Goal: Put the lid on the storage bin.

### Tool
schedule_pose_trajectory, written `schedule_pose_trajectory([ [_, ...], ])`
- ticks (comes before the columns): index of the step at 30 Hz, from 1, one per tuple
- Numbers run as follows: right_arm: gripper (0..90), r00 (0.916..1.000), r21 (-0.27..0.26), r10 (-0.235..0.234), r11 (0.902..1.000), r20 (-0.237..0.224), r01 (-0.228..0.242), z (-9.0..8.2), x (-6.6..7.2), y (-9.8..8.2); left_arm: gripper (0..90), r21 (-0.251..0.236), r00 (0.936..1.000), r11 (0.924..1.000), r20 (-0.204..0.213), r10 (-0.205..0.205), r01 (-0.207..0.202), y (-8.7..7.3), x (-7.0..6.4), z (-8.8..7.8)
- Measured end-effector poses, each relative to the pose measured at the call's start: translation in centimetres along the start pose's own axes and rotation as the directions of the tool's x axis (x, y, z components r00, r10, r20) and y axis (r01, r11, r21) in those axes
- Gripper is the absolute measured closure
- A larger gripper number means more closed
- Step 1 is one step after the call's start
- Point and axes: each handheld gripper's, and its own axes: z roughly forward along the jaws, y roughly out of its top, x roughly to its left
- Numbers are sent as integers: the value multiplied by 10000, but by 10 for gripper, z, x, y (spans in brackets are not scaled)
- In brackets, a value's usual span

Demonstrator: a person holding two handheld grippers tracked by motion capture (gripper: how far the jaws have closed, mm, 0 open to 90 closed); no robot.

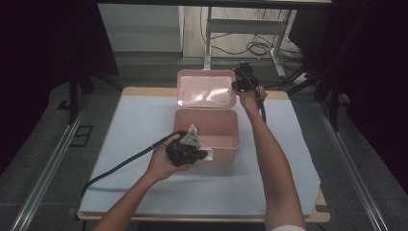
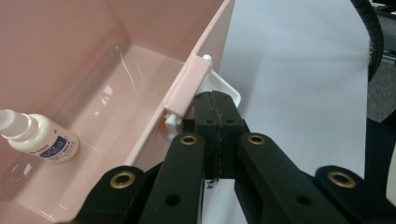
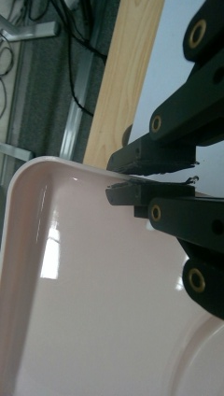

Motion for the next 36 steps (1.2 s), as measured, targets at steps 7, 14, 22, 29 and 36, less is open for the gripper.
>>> schedule_pose_trajectory([
  [7,855,9998,-645,-181,9978,-23,179,-20,2,2,900,-9,10000,10000,-44,-20,20,0,0,0],
  [14,859,9991,-1174,-373,9923,177,392,-34,7,-2,900,88,10000,9999,-59,66,-66,0,0,0],
  [22,867,9988,-1645,-366,9855,335,416,-48,12,-7,900,2,10000,10000,-76,5,-5,0,-1,0],
  [29,873,9981,-2020,-441,9780,433,520,-59,16,-12,900,-8,10000,10000,-72,-1,1,0,0,0],
  [36,881,9989,-2533,-295,9666,363,378,-68,19,-21,900,100,9999,9999,-71,124,-123,0,2,0],
])
